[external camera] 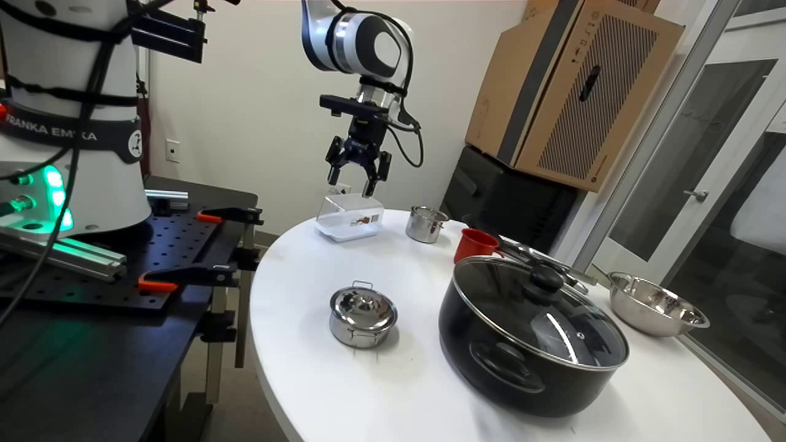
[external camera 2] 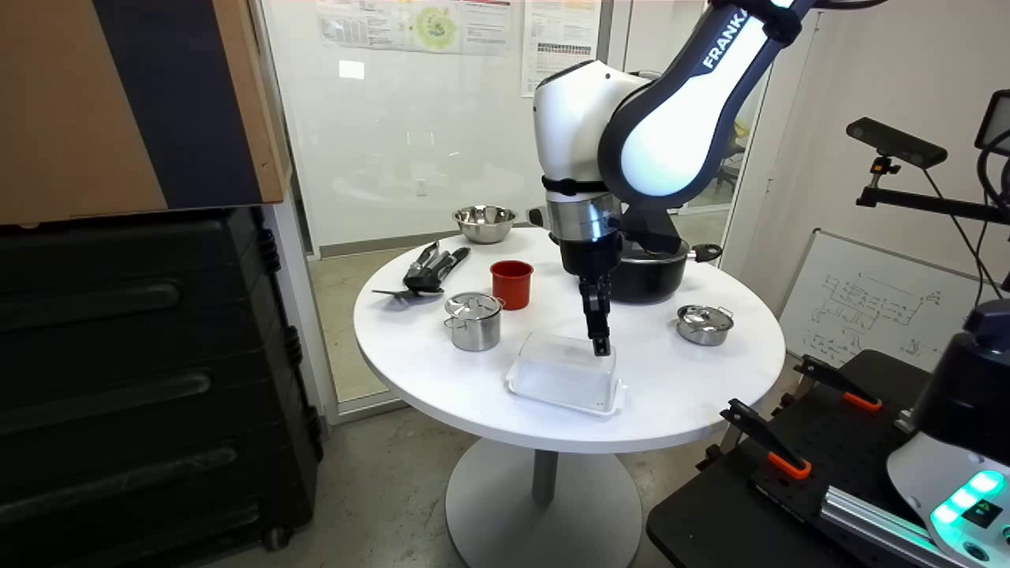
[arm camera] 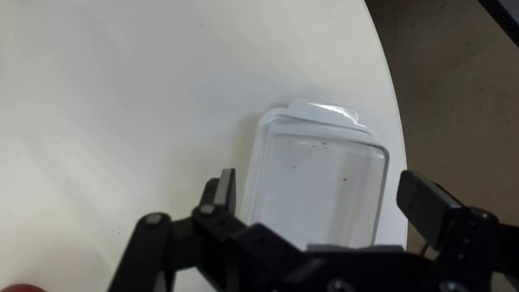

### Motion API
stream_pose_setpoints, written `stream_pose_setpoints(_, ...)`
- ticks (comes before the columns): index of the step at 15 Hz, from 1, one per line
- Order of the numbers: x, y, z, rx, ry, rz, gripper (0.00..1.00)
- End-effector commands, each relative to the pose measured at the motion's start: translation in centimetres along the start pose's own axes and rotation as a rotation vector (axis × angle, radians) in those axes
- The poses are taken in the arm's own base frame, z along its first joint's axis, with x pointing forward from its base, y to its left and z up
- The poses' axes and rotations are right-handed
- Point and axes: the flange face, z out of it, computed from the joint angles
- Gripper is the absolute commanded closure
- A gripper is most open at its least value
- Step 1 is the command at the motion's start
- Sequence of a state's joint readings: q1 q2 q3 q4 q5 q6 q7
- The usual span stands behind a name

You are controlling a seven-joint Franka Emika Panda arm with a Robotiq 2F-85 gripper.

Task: Put the clear bowl on the table

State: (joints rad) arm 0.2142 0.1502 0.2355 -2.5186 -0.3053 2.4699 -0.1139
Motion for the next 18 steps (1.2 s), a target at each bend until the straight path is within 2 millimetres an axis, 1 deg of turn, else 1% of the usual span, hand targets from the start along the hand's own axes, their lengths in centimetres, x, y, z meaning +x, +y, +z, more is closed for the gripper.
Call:
stream_pose_setpoints(1, 0.5, 0.3, 0.5, 0.032, -0.012, -0.025, 0.00)
stream_pose_setpoints(11, 0.9, 1.0, 0.7, 0.060, 0.000, -0.036, 0.00)
stream_pose_setpoints(18, 2.0, 1.0, 1.6, 0.097, 0.022, 0.013, 0.00)
